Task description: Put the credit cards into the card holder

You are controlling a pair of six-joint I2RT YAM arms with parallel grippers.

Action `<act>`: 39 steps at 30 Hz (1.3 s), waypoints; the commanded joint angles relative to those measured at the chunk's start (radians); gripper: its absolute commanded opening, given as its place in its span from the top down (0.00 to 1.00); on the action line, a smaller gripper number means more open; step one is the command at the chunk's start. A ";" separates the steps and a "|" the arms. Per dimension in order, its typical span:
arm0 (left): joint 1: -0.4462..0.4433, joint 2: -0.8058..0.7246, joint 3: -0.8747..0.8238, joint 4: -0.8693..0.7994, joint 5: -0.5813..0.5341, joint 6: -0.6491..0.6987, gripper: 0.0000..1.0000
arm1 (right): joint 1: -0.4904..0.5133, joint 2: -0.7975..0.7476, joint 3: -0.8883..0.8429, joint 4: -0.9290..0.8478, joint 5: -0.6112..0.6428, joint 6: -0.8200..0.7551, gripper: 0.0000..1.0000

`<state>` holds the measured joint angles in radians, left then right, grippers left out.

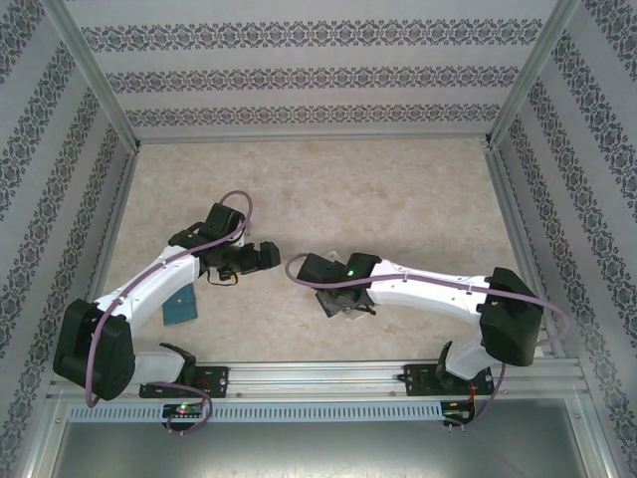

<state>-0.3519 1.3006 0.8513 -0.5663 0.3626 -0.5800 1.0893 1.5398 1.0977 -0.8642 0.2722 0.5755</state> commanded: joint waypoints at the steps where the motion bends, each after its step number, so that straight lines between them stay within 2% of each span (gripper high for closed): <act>1: 0.029 -0.009 0.007 -0.038 -0.009 0.008 0.00 | 0.011 0.049 0.038 -0.024 0.037 0.004 0.45; 8: 0.069 -0.016 0.024 -0.074 -0.017 0.026 0.00 | 0.020 0.128 0.079 -0.037 0.081 0.003 0.59; 11: 0.077 -0.026 0.020 -0.074 -0.023 0.026 0.00 | 0.020 0.150 0.096 -0.054 0.141 0.003 0.62; 14: 0.081 -0.030 0.022 -0.080 -0.022 0.031 0.00 | 0.006 0.164 0.099 -0.036 0.174 -0.001 0.71; 16: 0.083 -0.039 0.020 -0.081 -0.028 0.026 0.00 | -0.015 0.171 0.112 -0.010 0.173 -0.009 0.75; 23: 0.090 -0.053 0.035 -0.092 -0.023 0.008 0.00 | -0.107 0.233 0.201 0.079 0.169 -0.057 0.79; 28: 0.127 -0.063 0.046 -0.112 -0.040 -0.020 0.00 | -0.205 0.337 0.378 0.116 0.170 -0.063 0.83; 31: 0.210 -0.039 0.092 -0.236 -0.150 -0.068 0.01 | -0.239 0.439 0.551 0.083 0.220 -0.029 0.84; 34: 0.321 -0.010 0.118 -0.339 -0.222 -0.121 0.01 | -0.271 0.535 0.701 0.058 0.215 0.019 0.82; 37: 0.381 0.029 0.137 -0.461 -0.349 -0.214 0.01 | -0.298 0.609 0.790 0.071 0.204 0.049 0.80; 39: 0.404 0.060 0.138 -0.495 -0.371 -0.230 0.01 | -0.307 0.650 0.840 0.063 0.204 0.050 0.78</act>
<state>0.0288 1.3270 0.9756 -0.8867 0.1024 -0.7265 0.7933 2.1555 1.8645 -0.7994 0.4271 0.5819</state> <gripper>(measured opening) 0.994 0.253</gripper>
